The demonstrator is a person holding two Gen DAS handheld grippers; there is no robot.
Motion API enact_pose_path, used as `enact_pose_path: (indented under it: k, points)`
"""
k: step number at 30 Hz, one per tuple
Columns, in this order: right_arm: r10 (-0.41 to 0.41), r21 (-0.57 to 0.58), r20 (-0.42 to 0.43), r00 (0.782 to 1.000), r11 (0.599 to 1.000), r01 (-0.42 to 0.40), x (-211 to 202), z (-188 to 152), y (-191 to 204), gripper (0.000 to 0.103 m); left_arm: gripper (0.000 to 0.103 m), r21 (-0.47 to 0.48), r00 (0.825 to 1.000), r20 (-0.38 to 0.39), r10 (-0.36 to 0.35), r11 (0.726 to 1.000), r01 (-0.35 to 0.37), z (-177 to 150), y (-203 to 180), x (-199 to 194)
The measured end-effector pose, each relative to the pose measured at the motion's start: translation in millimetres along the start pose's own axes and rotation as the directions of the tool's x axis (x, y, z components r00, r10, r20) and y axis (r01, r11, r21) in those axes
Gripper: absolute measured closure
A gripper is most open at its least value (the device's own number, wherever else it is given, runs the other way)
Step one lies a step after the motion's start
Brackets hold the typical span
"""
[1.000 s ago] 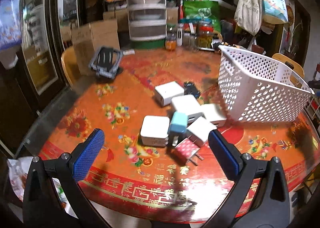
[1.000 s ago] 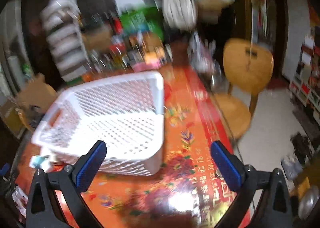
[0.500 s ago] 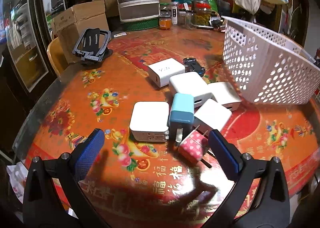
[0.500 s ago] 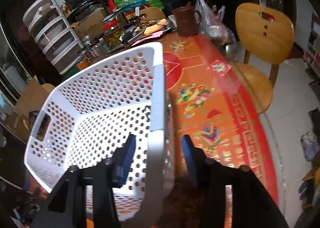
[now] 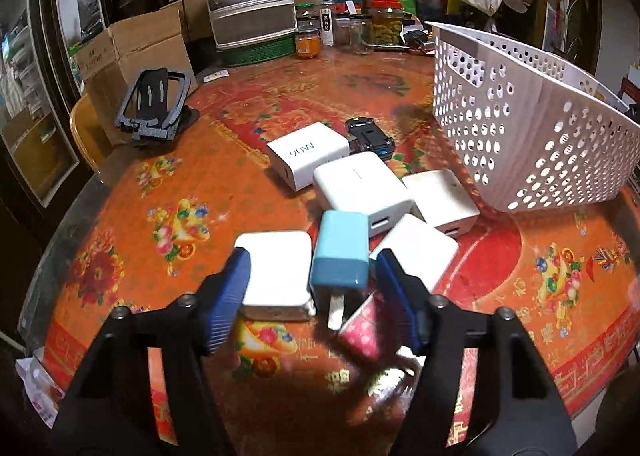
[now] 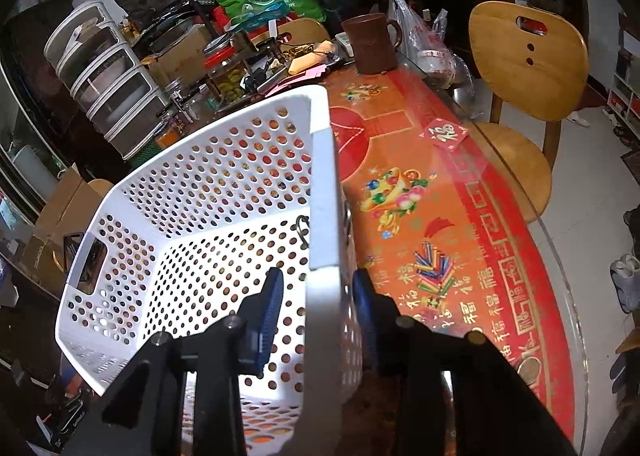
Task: Organize rigid objects
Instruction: 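Grasp the teal-plug white charger with the left gripper while the right gripper clamps the basket rim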
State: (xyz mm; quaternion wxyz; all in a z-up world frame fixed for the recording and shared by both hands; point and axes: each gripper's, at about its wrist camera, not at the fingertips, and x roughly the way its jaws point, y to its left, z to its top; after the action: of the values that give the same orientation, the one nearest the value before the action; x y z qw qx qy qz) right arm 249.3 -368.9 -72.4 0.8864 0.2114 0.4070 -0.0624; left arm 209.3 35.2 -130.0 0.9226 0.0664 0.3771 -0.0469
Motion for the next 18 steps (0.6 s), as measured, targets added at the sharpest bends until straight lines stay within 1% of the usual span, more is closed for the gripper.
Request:
enact_pose_path:
  k: [1, 2, 4, 5, 7, 9, 14, 18]
  points:
    - [-0.001, 0.000, 0.000, 1.000, 1.000, 0.001, 0, 0, 0, 0.068, 0.052, 0.004, 1.000, 0.002, 0.003, 1.000, -0.003, 0, -2, 0]
    - [-0.002, 0.000, -0.001, 1.000, 1.000, 0.002, 0, 0, 0, 0.068, 0.060, 0.010, 1.000, 0.004, 0.004, 1.000, -0.004, 2, -3, 0]
    - [-0.004, -0.002, -0.002, 1.000, 1.000, 0.004, 1, 0, 0, 0.068, 0.070, 0.030, 1.000, 0.008, -0.001, 1.000, 0.000, 3, -9, 0]
    - [-0.006, -0.003, -0.003, 1.000, 1.000, 0.006, 1, 0, 0, 0.068, 0.078, 0.046, 1.000, 0.010, -0.002, 0.999, 0.001, 4, -14, -1]
    - [-0.009, -0.006, -0.008, 1.000, 1.000, 0.009, 2, 1, 1, 0.068, 0.077, 0.074, 1.000, 0.017, 0.013, 0.997, -0.014, 6, -23, 0]
    - [-0.011, -0.004, -0.010, 1.000, 1.000, 0.011, 3, 1, 1, 0.068, 0.077, 0.082, 1.000, 0.020, 0.010, 0.997, -0.011, 7, -25, 1]
    - [-0.013, -0.005, -0.010, 1.000, 1.000, 0.013, 4, 1, 1, 0.068, 0.077, 0.107, 0.999, 0.026, -0.019, 0.994, 0.016, 10, -28, 6]
    - [-0.014, -0.004, -0.013, 1.000, 1.000, 0.014, 4, 1, 1, 0.068, 0.077, 0.089, 0.998, 0.015, -0.054, 0.995, 0.052, 13, -22, 11]
